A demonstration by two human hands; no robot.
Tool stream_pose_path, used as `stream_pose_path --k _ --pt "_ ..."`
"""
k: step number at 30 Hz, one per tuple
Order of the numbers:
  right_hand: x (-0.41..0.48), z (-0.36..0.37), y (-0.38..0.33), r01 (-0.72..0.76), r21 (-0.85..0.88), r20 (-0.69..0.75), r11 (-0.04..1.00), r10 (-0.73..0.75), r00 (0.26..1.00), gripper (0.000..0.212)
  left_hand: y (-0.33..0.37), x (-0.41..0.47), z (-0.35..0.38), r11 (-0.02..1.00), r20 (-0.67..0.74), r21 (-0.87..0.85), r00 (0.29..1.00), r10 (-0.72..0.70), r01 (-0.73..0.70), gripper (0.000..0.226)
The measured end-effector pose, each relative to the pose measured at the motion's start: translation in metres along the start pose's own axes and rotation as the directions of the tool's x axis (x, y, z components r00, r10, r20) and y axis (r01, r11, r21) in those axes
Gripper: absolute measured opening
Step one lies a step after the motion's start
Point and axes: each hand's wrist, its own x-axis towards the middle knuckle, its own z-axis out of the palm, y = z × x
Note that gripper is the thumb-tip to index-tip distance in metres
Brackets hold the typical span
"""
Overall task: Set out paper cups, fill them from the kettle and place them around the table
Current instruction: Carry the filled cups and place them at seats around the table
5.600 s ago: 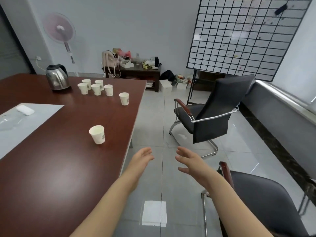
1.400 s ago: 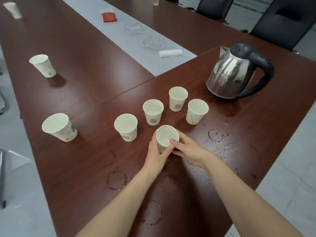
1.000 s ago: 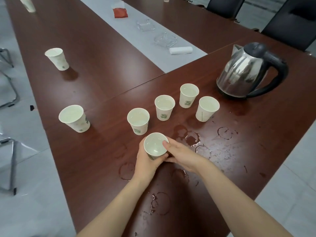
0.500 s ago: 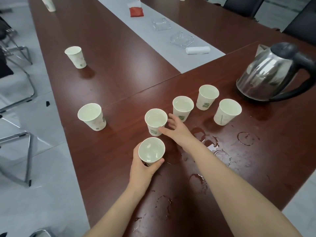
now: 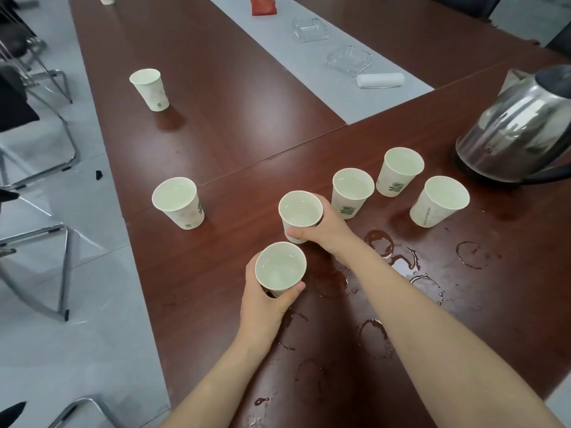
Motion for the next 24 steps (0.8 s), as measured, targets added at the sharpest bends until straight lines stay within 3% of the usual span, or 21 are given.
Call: stream_pose_path --k 24 --pt "-0.009 0.008 0.005 0.045 0.055 -0.044 0.998 -0.042 0.998 0.065 -0.001 0.006 -0.013 0.998 -0.068 -0.047 0.997 0.031 -0.034 0.067"
